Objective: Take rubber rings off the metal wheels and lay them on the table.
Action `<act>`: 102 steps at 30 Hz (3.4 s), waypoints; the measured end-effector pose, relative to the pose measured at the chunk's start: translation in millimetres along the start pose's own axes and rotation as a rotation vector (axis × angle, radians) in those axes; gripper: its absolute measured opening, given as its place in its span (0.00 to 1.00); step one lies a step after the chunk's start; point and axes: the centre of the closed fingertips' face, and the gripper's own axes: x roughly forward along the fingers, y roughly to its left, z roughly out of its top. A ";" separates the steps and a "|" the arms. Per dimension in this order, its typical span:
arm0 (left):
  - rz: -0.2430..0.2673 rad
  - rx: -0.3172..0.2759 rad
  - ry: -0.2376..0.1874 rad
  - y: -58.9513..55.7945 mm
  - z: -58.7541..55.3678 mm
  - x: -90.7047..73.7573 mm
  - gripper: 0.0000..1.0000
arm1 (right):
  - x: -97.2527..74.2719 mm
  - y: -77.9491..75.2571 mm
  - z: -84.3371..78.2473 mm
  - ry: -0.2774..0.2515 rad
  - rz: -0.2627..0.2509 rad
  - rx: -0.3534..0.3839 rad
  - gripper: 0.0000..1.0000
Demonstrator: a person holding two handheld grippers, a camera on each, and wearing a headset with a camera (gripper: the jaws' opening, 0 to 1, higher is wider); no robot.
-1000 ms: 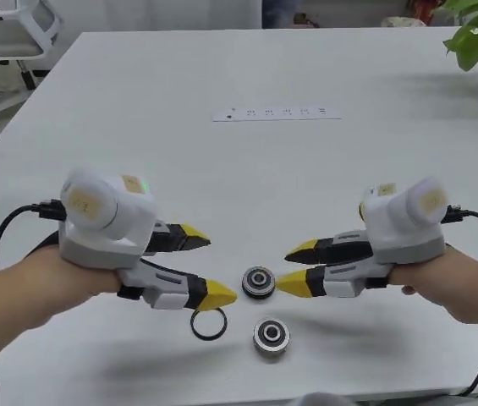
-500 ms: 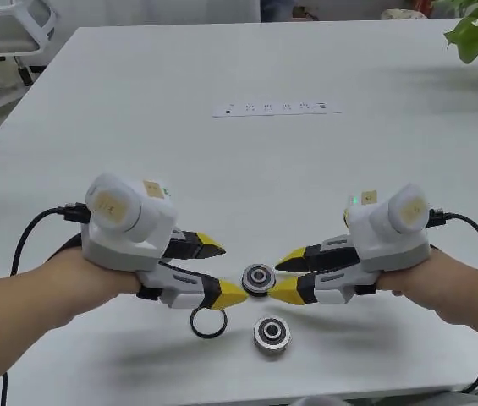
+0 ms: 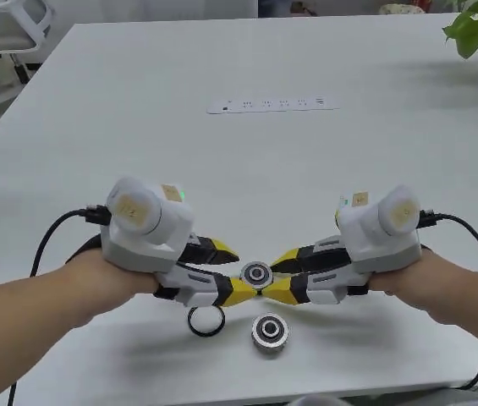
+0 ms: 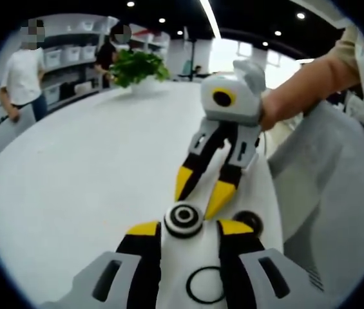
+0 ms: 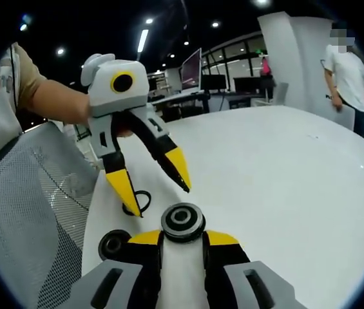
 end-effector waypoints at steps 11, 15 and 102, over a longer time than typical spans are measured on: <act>-0.002 0.021 0.011 -1.1 2.3 12.5 0.26 | 0.1 0.7 -1.6 -0.004 -0.003 0.006 0.21; 0.005 0.032 0.014 -0.1 2.8 14.5 0.21 | 0.4 0.4 -2.1 -0.003 -0.005 0.006 0.22; 0.123 0.106 0.013 0.7 1.0 15.8 0.12 | -12.9 -0.8 -5.2 -0.003 -0.025 0.310 0.00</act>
